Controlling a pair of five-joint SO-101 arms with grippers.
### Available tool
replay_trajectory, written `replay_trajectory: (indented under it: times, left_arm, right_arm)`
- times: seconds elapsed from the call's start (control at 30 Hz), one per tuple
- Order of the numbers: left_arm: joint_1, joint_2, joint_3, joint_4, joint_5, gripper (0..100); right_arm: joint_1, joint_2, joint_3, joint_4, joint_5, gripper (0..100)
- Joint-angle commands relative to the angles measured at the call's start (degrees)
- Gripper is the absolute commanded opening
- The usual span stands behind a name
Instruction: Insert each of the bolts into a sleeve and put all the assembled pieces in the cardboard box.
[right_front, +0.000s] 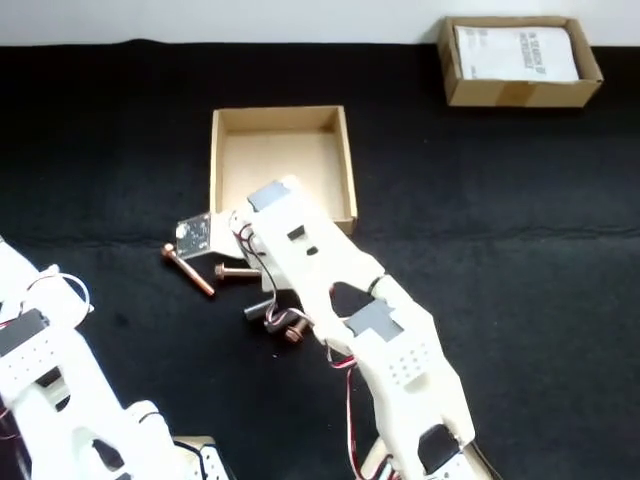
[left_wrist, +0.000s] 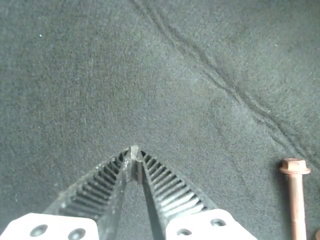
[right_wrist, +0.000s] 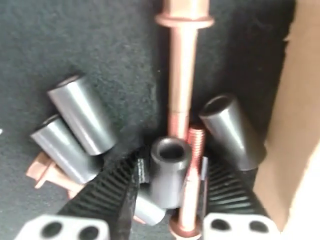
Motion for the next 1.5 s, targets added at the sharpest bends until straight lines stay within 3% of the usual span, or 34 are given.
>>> replay_trajectory:
  times: [0.0,0.33,0.53,0.77,0.93,1.2,1.33,1.47]
  left_arm:
    - [0.2,0.0,-0.2,-1.0,0.1,1]
    - [0.3,0.0,-0.2,-1.0,0.1,1]
    - [1.5,0.0,0.3,-1.0,0.0,1]
    - [2.8,0.0,2.8,-5.5,-0.3,1]
    - [3.7,0.0,5.3,-8.5,-0.4,1]
    - [5.6,-0.1,8.7,-13.4,-0.4,1]
    - [6.6,0.0,8.7,-13.2,-0.4,1]
    - [9.6,0.0,6.7,-5.8,-8.4,1]
  right_arm:
    - [-0.8,1.4,-2.3,3.6,0.3,7.4]
    - [-0.7,1.6,-16.0,16.2,0.1,4.8]
    - [0.2,1.5,-20.3,18.0,-7.4,1.9]
    - [1.2,1.0,-28.4,23.4,-7.8,0.6]
    - [4.0,-7.8,-34.1,23.4,-7.9,0.6]
    - [9.3,-26.9,-34.2,23.3,-25.3,0.6]
    - [16.6,-38.0,-34.0,23.4,-34.5,0.6]
    - [26.9,-51.9,-26.6,23.4,-41.1,0.6]
